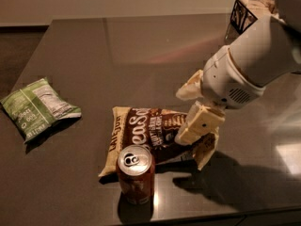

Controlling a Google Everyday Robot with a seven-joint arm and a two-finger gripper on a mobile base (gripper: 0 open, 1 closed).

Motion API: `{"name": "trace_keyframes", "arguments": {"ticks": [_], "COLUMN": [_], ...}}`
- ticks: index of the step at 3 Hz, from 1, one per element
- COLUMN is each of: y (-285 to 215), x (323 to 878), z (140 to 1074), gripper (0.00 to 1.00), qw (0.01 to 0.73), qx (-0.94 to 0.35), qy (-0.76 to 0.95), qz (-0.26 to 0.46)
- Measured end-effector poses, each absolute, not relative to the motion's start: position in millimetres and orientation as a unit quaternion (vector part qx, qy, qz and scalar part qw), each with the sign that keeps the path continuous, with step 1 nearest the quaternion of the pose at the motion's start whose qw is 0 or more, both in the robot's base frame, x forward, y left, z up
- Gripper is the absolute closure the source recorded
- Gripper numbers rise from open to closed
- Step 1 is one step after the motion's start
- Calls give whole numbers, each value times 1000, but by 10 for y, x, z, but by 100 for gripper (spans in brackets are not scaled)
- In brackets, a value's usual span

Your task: Move brown chip bag near coke can

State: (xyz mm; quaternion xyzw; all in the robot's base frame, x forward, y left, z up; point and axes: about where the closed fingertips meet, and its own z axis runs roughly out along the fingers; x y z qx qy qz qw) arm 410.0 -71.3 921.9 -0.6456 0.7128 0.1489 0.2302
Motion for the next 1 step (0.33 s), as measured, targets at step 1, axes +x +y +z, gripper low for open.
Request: {"name": "trace_keyframes", "arguments": {"ticks": [1], "y": [-708], "x": [4093], "z": [9231], "gripper": [0], "qw": [231], "qx": [-646], "qy": [712], "qz": [148]}}
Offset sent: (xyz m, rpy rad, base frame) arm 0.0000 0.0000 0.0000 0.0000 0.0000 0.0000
